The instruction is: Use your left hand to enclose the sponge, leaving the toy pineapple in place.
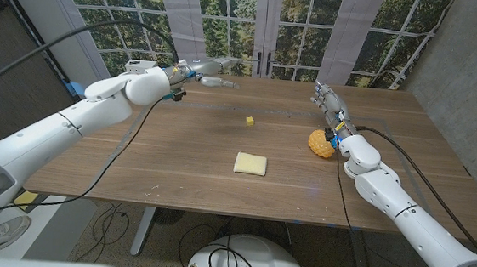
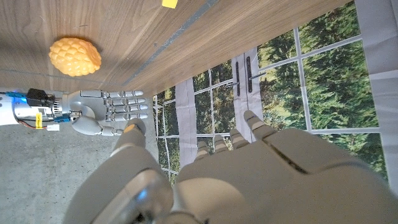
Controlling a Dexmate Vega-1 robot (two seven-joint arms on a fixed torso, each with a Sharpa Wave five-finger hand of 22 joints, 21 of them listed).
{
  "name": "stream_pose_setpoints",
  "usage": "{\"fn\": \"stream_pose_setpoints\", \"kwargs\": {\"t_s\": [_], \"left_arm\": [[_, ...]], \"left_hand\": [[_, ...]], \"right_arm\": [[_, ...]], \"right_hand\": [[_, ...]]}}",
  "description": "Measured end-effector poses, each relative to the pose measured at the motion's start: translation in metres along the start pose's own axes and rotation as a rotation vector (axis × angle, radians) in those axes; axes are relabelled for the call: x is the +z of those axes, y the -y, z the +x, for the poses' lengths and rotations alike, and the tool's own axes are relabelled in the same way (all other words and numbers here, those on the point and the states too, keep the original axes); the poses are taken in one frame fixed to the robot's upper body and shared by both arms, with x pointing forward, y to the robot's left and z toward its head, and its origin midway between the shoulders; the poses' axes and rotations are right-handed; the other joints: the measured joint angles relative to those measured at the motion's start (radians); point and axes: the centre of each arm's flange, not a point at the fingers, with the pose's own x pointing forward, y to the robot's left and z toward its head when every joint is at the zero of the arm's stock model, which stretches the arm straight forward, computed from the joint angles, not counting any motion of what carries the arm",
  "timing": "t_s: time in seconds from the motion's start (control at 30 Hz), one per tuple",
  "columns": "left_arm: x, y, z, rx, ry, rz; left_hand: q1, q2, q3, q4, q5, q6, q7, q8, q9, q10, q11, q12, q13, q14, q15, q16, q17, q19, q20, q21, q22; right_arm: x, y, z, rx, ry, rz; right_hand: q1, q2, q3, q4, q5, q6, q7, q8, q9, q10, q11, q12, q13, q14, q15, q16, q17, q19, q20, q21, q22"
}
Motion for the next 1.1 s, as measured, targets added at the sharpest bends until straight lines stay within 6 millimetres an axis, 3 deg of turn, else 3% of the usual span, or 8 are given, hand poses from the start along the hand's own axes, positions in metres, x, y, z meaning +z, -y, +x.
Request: {"fn": "stream_pose_setpoints", "kwargs": {"t_s": [0.4,1.1], "left_arm": [[0.02,-0.009,0.004,-0.079,0.05,0.161],[0.053,-0.026,0.015,-0.222,0.165,0.407]], "left_hand": [[0.013,-0.013,0.001,-0.015,0.0,0.002,-0.009,0.0,0.0,0.005,-0.005,0.0,0.0,0.027,0.002,0.0,0.0,0.021,0.003,0.004,0.0],[0.026,-0.026,-0.003,-0.019,-0.008,-0.002,-0.021,-0.004,0.0,0.011,-0.011,0.0,0.0,0.036,0.003,0.0,0.0,0.026,0.008,0.004,0.0]], "right_arm": [[0.006,-0.003,-0.007,-0.009,0.012,-0.007],[0.013,-0.01,-0.018,-0.041,0.03,-0.022]], "right_hand": [[-0.002,-0.002,-0.003,0.003,0.0,0.0,0.0,0.0,0.0,0.005,0.005,0.004,0.0,0.0,0.0,0.0,0.0,0.0,0.0,0.0,0.0],[-0.006,-0.006,-0.006,0.006,0.0,0.0,0.0,0.0,0.0,0.011,0.0,0.004,0.0,0.0,0.0,0.0,0.005,0.0,0.0,0.0,0.0]]}}
